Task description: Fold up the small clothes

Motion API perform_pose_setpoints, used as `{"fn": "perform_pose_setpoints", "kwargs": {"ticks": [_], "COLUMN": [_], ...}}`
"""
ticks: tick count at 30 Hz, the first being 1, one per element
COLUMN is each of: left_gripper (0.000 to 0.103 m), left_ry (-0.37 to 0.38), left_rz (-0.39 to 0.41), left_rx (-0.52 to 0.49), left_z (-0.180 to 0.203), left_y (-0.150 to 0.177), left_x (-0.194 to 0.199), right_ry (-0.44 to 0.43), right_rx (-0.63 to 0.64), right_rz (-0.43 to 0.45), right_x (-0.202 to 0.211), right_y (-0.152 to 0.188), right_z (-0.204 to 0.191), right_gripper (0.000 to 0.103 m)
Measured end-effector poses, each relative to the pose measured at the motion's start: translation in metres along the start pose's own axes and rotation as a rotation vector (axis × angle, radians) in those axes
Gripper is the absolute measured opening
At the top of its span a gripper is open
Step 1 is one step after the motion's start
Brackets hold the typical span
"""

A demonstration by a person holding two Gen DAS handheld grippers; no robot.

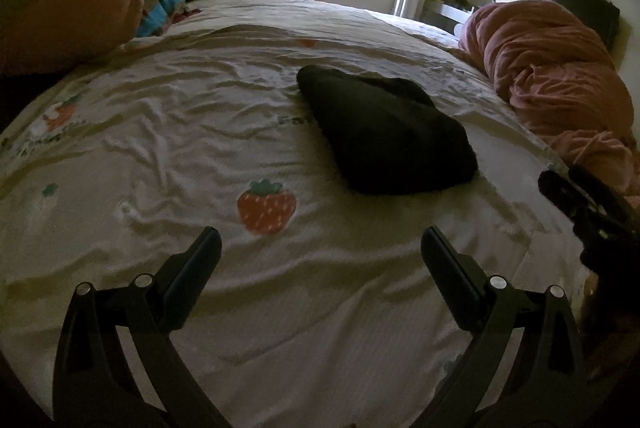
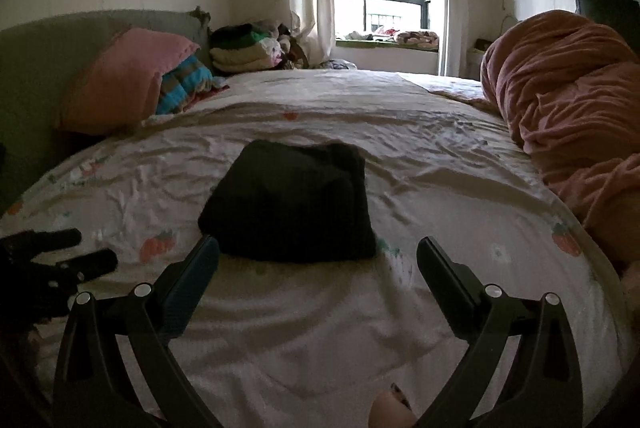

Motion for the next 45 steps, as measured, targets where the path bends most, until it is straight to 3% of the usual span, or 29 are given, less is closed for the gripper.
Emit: {"fn": "perform_pose_setpoints", "kwargs": {"ticks": [5,13,22,45], "left_gripper": [0.093,0.094,0.094,0.094], "left_ry": [-0.014,-0.033,-0.04,-0.088], "left_rz": [0.055,0.033,0.011,0.003], "left_rx": [-0.005,0.006,0.006,0.019], "left_z": [-0.01,-0.02,-0.02,-0.031], "left_y": [0.012,0.031,0.038,0.04], "left_x": [0.011,0.005,0.002,0.004], "right_ry": [0.022,0.006,0.011,0.012], "right_rx": [-0.008,-0.053,-0.069,-0.05], "right_rz": [-0.048,-0.136,-0.174,-0.165], "right_x": [0.001,-0.004,-0.004,-0.002], "right_y": [0.026,0.065,0.076,0.073], "right_z": [-0.007,-0.015,-0.012,-0.016], "right_gripper": [0.098,0.098,0.098,0.098]}}
Point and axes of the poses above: each gripper's, at about its wrist camera, not at the fingertips, and x roughly against the way its jaws point, z to its right, y to its underside, the point moved 10 cm from there along -x, roughly the way its jaws point, and after that the axes turned 10 degrees about x, right-handed, at the moved point
